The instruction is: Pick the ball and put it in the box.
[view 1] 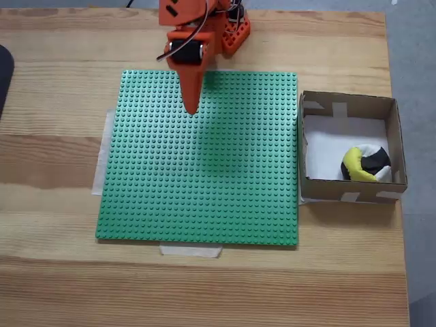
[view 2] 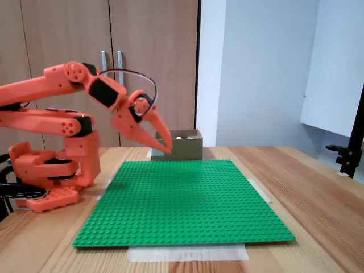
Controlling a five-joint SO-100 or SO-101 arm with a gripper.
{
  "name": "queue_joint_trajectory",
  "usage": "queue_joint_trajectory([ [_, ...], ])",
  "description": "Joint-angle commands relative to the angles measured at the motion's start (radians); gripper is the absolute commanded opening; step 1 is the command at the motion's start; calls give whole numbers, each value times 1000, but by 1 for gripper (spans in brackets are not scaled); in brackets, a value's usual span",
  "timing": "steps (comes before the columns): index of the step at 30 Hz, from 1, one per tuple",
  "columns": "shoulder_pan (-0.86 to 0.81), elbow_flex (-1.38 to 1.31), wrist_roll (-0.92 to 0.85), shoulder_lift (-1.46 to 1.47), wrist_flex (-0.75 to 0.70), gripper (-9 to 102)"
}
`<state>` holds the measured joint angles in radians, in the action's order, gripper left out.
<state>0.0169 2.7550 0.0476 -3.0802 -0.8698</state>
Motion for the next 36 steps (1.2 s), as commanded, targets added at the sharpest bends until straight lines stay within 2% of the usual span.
queue_joint_trajectory([
  [1, -18, 38, -11, -35, 43, 2],
  [25, 6, 371, -100, -143, 114, -1],
  [36, 2, 425, -120, -143, 100, -1],
])
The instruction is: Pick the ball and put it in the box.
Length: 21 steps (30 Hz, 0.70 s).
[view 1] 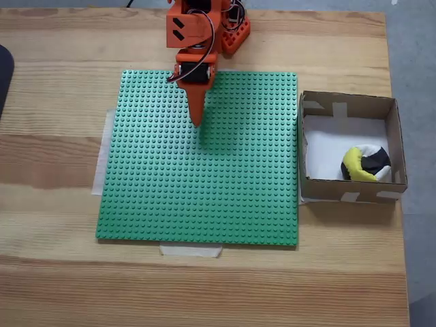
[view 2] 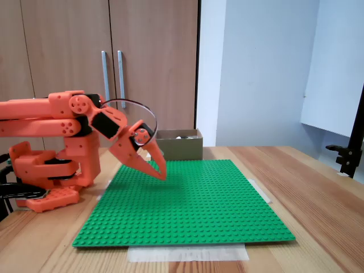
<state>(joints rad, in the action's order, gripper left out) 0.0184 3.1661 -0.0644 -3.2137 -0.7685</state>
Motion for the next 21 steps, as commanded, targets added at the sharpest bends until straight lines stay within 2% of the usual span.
queue_joint_trajectory([
  [1, 0, 14, -8, -9, -2, -1],
  [21, -8, 17, -49, -9, 6, -1],
])
